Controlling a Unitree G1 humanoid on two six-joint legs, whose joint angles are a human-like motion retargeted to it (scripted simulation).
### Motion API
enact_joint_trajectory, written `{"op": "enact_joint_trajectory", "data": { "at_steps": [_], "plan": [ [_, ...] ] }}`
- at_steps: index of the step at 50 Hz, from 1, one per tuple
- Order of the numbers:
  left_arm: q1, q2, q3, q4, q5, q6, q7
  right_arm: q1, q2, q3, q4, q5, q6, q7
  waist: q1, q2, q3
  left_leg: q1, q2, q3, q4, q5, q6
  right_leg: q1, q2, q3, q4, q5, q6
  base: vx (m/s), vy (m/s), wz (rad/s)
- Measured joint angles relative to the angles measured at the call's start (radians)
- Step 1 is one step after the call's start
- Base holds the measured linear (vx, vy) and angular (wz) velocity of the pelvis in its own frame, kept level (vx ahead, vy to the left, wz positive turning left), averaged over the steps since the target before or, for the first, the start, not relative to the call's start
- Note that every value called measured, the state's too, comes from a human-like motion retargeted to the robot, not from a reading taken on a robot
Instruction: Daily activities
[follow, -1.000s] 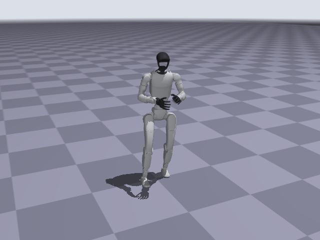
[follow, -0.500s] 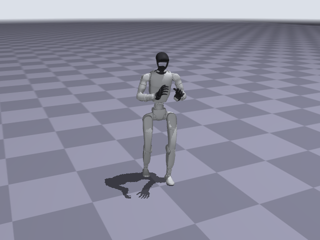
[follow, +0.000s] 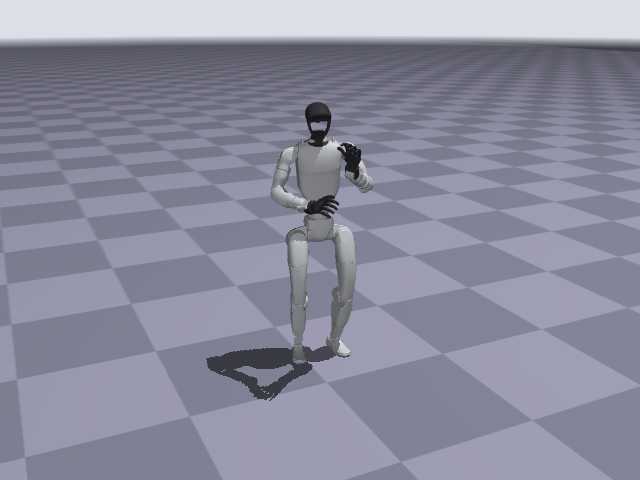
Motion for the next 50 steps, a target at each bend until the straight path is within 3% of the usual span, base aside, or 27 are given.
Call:
{"op": "enact_joint_trajectory", "data": {
  "at_steps": [5, 12, 16, 22, 27, 36, 42, 50],
  "plan": [
    [0.137, -0.024, -0.071, 0.034, -0.058, -0.017, -0.055, -0.137, -0.020, -0.017, -0.060, -0.011, 0.018, -0.011, 0.015, -0.022, -0.003, 0.011, -0.033, -0.002, -0.084, 0.050, 0.019, -0.016, -0.022, 0.003, -0.024, 0.044, 0.013, -0.09, 0.11, -0.04],
    [0.372, -0.067, -0.165, 0.314, -0.169, -0.029, -0.303, -0.439, -0.051, -0.286, -0.374, -0.039, 0.060, -0.112, -0.010, -0.048, -0.022, 0.004, -0.047, 0.018, -0.165, 0.114, 0.051, -0.029, -0.013, 0.046, -0.118, 0.133, 0.014, -0.06, 0.08, -0.27],
    [0.389, -0.070, -0.141, 0.340, -0.246, -0.037, -0.364, -0.399, -0.035, -0.360, -0.441, -0.018, 0.073, -0.095, -0.009, -0.061, -0.030, -0.001, -0.045, 0.034, -0.181, 0.127, 0.058, -0.028, -0.005, 0.062, -0.164, 0.163, 0.017, -0.02, 0.01, -0.18],
    [0.187, -0.068, -0.073, 0.210, -0.263, -0.020, -0.290, -0.104, 0.020, -0.196, -0.138, 0.181, 0.069, 0.120, 0.023, -0.055, -0.041, -0.008, -0.042, 0.038, -0.194, 0.137, 0.050, -0.029, 0.000, 0.058, -0.190, 0.174, 0.026, 0.00, -0.02, 0.01],
    [0.010, -0.103, -0.071, 0.189, -0.239, -0.002, -0.220, -0.082, 0.108, -0.105, 0.108, 0.311, 0.061, 0.194, 0.020, -0.029, -0.050, -0.021, -0.035, 0.037, -0.195, 0.144, 0.043, -0.030, 0.008, 0.054, -0.215, 0.188, 0.027, 0.00, -0.01, 0.02],
    [0.206, -0.147, -0.194, 0.345, -0.270, -0.040, -0.313, -0.193, 0.080, -0.292, -0.145, 0.353, 0.004, 0.072, -0.024, -0.026, -0.046, -0.037, -0.027, 0.031, -0.194, 0.152, 0.056, -0.031, 0.021, 0.065, -0.253, 0.220, 0.023, 0.00, 0.00, 0.00],
    [0.267, -0.177, -0.189, 0.432, -0.267, -0.031, -0.256, -0.166, 0.038, -0.366, -0.255, 0.275, 0.011, -0.006, -0.019, -0.037, -0.049, -0.033, -0.030, 0.021, -0.197, 0.155, 0.066, -0.031, 0.019, 0.064, -0.242, 0.213, 0.012, 0.00, 0.00, 0.00],
    [0.334, -0.163, -0.221, 0.476, -0.279, -0.056, -0.181, -0.343, -0.030, -0.401, -0.464, 0.050, 0.046, -0.200, -0.009, -0.069, -0.063, -0.010, -0.036, 0.025, -0.193, 0.151, 0.076, -0.018, 0.013, 0.069, -0.220, 0.193, 0.006, 0.00, 0.00, 0.00]
  ]
}}
